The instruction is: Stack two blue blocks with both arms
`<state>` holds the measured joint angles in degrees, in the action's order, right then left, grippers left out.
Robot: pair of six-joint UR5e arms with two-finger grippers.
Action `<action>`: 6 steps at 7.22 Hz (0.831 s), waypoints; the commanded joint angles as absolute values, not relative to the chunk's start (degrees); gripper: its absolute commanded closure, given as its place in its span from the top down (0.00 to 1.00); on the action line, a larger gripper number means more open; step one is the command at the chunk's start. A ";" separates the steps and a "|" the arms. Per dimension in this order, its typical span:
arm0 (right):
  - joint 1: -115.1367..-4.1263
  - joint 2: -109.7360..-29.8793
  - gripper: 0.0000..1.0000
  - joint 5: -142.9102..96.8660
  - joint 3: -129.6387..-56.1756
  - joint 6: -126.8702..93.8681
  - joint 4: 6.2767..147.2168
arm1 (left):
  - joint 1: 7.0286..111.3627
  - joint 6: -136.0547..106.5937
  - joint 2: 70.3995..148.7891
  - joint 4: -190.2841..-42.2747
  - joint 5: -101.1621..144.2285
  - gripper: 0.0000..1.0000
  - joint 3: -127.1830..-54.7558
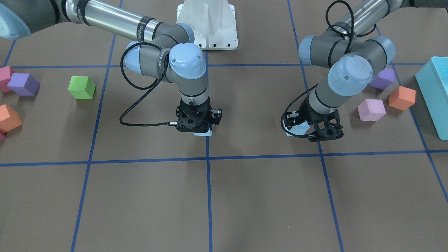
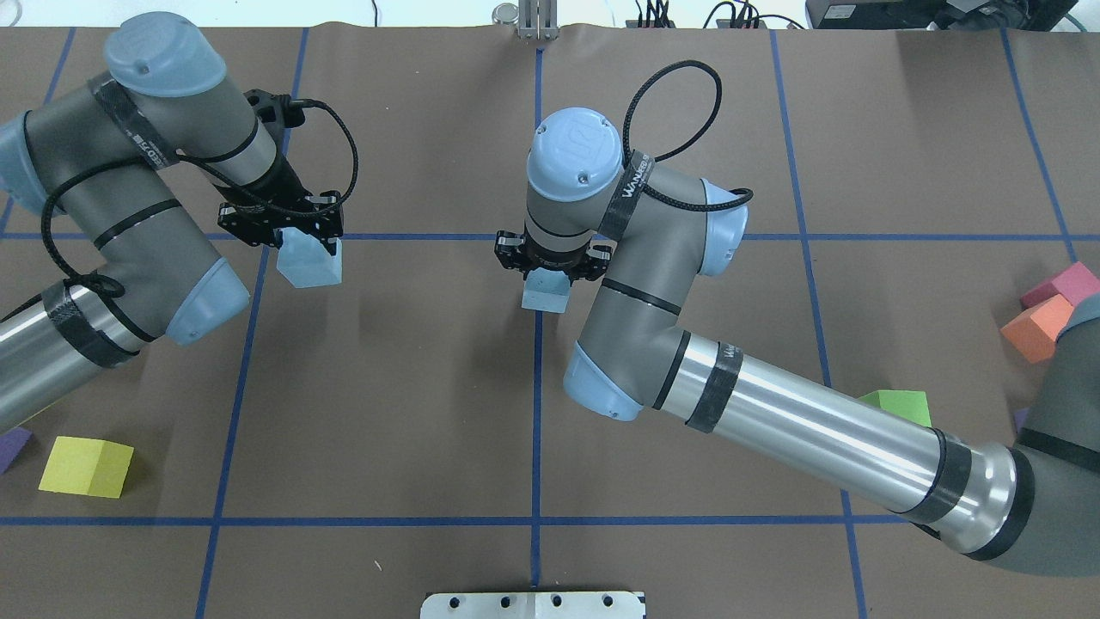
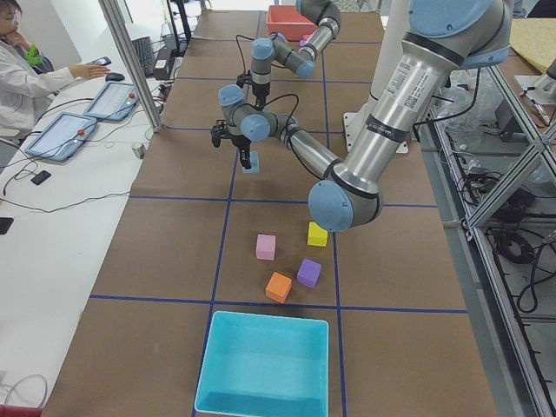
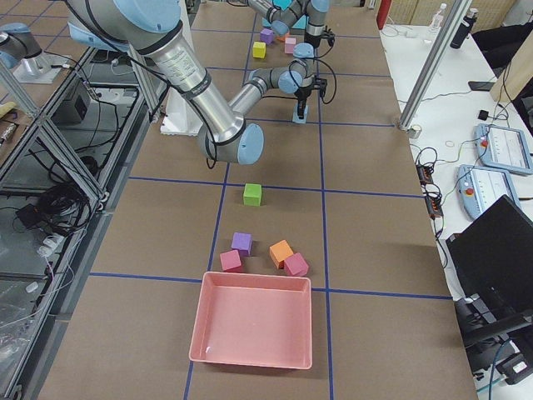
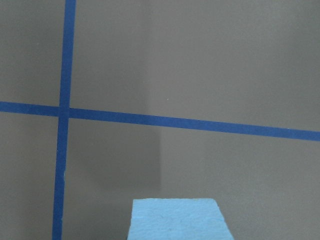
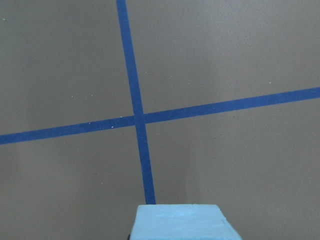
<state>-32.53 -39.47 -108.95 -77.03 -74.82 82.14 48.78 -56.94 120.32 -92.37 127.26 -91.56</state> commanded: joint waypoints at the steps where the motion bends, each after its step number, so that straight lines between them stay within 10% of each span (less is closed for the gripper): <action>1: -31.29 -38.67 0.59 -108.11 -75.50 -73.66 80.86 | 48.78 -56.95 120.32 -92.37 127.27 0.57 -91.49; 6: -30.67 -38.76 1.00 -106.79 -75.06 -71.72 80.69 | 48.69 -58.61 121.28 -92.37 127.27 0.57 -91.50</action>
